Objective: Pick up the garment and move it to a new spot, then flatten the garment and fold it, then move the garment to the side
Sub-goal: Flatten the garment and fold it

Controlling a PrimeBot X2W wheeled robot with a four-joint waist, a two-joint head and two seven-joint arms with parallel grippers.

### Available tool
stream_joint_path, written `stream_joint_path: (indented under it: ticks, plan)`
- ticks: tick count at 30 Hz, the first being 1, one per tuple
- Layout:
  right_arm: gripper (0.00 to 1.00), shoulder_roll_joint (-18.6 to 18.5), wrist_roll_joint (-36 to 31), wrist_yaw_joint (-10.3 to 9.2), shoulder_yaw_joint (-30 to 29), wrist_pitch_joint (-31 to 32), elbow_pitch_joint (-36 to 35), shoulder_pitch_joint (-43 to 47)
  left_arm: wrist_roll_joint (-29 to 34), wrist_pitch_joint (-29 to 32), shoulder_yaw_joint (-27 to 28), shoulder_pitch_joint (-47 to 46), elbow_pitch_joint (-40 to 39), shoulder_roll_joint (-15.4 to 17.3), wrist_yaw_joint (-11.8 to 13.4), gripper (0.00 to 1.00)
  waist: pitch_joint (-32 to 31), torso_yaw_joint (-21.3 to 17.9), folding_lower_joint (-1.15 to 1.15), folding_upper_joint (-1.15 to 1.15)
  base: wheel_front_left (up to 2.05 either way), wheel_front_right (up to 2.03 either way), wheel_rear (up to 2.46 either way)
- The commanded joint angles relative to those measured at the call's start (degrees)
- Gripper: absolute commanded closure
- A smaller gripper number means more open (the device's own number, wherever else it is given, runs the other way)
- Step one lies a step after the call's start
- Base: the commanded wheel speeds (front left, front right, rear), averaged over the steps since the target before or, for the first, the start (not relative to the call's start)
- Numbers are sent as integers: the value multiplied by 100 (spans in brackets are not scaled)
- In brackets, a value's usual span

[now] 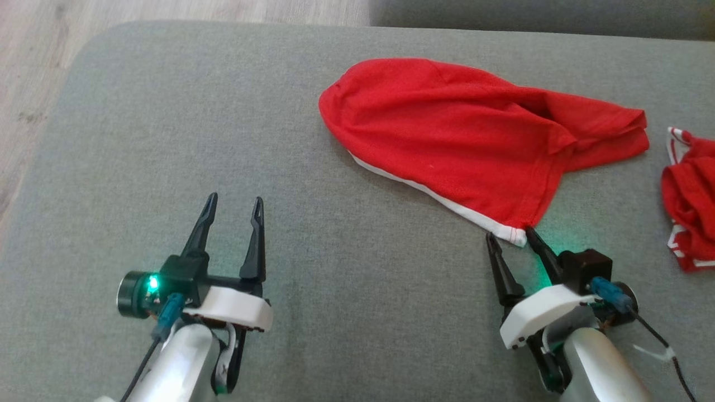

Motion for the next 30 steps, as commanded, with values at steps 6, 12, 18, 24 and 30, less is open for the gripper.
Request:
stream_joint_path:
  ticks: [6,12,18,24,30]
  plan:
    - [0,-15,-1,-4,219,37,151,-265,133,-54,297,-222,-73,0,-88,0,56,26,0,0,0,0,0]
    - [100,-15,-149,-4,43,-72,303,-320,196,-54,410,-207,5,-3,-138,0,19,-135,0,0,0,0,0]
    - [100,-15,-487,-4,-888,-148,145,-124,251,-54,467,-171,91,-19,-194,0,-100,-441,0,0,0,0,0]
    - [100,-15,-895,-4,-1666,58,-113,257,304,-54,445,-120,186,-114,-266,0,-263,-647,0,0,0,0,0]
    - [0,-15,-872,-4,-1355,-222,-674,331,348,-54,436,-123,271,-175,-334,0,-332,-642,0,0,0,0,0]
